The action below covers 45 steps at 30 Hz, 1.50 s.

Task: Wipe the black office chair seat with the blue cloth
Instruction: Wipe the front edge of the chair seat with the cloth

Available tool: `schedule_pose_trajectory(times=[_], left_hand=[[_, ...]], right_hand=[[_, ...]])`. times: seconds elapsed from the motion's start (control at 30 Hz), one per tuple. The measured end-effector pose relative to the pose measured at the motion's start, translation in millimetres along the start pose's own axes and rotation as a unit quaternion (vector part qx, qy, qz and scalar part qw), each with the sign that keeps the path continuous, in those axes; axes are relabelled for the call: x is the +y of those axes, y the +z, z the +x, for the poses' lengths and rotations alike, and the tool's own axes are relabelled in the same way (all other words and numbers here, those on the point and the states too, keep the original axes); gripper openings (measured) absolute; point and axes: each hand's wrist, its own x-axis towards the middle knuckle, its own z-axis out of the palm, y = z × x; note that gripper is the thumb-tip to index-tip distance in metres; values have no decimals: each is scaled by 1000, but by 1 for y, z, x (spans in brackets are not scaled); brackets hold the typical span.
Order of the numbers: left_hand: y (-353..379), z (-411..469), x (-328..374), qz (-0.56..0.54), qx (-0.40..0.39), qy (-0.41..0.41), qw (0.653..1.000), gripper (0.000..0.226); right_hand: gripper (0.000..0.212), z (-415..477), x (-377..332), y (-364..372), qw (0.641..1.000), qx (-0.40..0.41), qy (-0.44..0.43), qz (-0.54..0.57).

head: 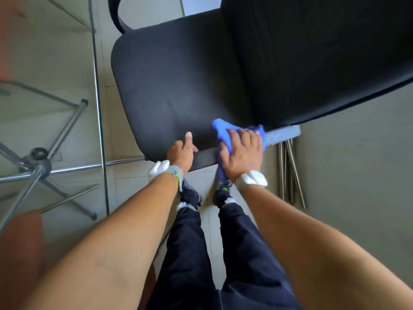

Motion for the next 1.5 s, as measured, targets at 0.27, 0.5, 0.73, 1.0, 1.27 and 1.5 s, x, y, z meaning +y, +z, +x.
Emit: schedule_pose_trajectory(times=[0.27,0.5,0.73,1.0,1.27,1.5], left_hand=[[10,8,-19,159,44,102,981,65],[5,8,-32,221,48,21,974,35],[10,9,-25,252,72,39,964,73],[14,10,-29,207,76,9,975,62],[14,7,-25,205,77,8,976,67],[19,9,-28,203,110,14,973,68]], right_hand=[[53,3,12,0,994,15,105,-22],[52,-43,-77,13,998,-51,-29,33],[43,11,17,-3,989,16,147,-15],[47,-24,-49,7,998,-18,60,24],[53,-9,13,-2,998,2,57,15],[54,1,20,-11,992,1,126,-9]])
